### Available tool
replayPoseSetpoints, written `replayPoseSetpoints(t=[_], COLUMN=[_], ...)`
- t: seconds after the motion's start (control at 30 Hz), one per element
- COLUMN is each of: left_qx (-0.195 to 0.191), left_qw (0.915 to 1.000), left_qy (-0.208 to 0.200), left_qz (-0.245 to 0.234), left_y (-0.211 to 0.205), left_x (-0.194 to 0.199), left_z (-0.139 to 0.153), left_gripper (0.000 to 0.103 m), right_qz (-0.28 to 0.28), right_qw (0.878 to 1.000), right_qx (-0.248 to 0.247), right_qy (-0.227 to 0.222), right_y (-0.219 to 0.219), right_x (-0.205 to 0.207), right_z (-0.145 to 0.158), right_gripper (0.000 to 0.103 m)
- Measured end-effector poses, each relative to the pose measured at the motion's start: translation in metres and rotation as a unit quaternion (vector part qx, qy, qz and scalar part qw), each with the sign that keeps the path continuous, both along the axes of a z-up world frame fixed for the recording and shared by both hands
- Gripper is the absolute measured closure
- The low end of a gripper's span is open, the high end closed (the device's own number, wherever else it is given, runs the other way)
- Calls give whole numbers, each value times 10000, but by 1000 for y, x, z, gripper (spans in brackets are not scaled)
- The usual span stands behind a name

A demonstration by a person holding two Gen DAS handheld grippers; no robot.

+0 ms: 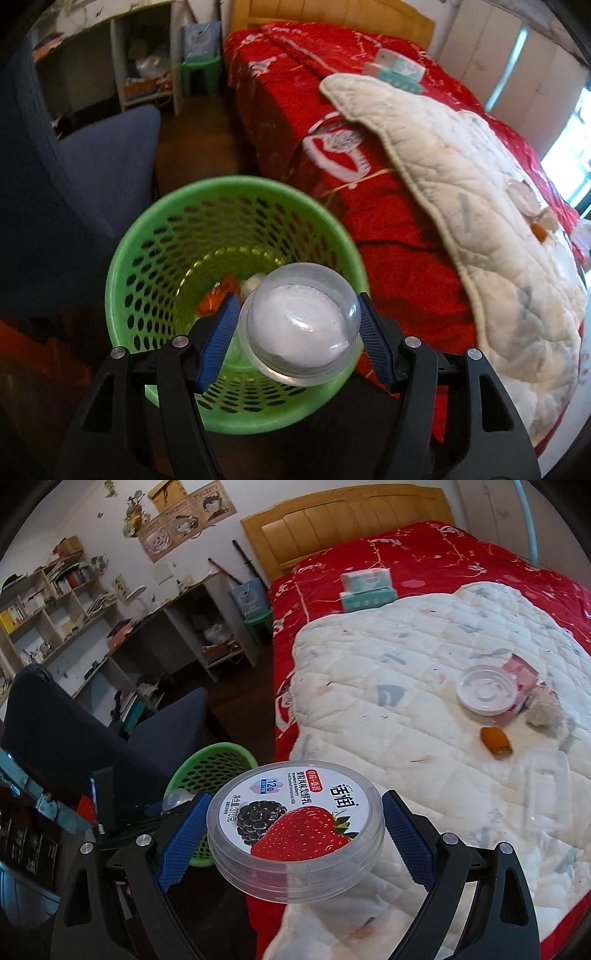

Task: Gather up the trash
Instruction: 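Carry the yogurt cup and clear lid to the green wastebasket and release both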

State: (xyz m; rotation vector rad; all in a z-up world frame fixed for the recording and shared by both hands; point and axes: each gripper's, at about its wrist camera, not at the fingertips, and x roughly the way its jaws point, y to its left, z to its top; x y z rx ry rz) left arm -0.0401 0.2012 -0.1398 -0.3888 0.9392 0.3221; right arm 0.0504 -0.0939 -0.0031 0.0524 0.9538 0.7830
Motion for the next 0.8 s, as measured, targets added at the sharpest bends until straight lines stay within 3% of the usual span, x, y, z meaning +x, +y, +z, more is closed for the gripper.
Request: replayPoseSetpoints(t=[0.27,0.4,0.8], left_qx=[-327,-419,-142], left_qw=[9992,9990,9989], left_qy=[176,85,-129], left_qz=[125,162,436], left_y=[12,15,30], left_x=[-2,-6,-47], left_z=[-22,-23,1], left_gripper=[38,30,30], right_qz=[131,222,722], right_qw=[9998,9996,9972], right_qx=[-53,-66,-70], right_qy=[105,137,175], right_y=[16,24,70], right_x=[0,0,-8], right_z=[-7,-10,-15], right_gripper=[14,14,14])
